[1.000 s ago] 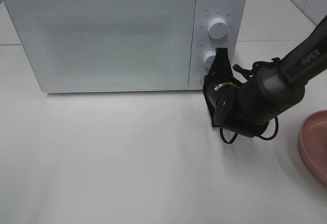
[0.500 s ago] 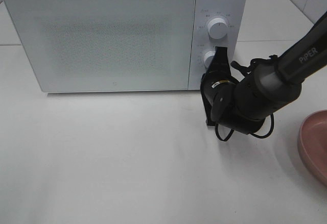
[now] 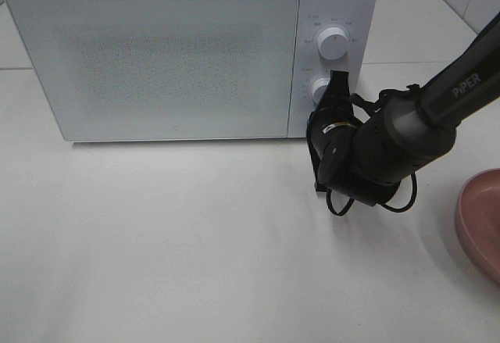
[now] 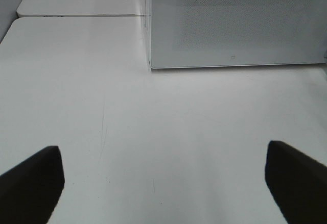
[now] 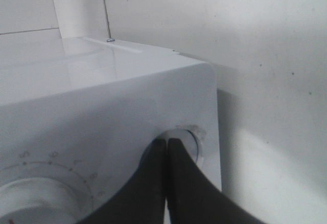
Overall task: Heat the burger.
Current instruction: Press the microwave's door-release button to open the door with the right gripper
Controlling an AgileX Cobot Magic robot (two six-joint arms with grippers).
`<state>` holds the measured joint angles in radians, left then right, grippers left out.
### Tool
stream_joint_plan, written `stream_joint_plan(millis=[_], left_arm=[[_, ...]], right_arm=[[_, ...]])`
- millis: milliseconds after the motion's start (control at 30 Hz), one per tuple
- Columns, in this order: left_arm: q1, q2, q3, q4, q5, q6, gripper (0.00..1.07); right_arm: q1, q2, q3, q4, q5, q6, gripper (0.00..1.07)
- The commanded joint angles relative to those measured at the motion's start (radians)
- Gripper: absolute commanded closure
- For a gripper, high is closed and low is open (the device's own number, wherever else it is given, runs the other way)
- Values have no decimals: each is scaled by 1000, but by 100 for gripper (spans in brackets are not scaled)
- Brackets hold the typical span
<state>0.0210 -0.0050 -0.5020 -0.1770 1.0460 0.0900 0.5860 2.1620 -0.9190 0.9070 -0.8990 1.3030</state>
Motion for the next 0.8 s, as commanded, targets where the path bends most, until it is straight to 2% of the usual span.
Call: stream_joint_plan(millis=[33, 367, 800], left_arm=[[-4, -21, 2, -10, -10, -2, 7], [-4, -21, 2, -10, -10, -2, 7], [-4, -21, 2, -10, -10, -2, 7]], right_arm=[[-15, -5, -34, -24, -128, -14, 107], [-26, 53, -142, -32, -199, -43, 107], [-26, 53, -155, -31, -219, -97, 107]])
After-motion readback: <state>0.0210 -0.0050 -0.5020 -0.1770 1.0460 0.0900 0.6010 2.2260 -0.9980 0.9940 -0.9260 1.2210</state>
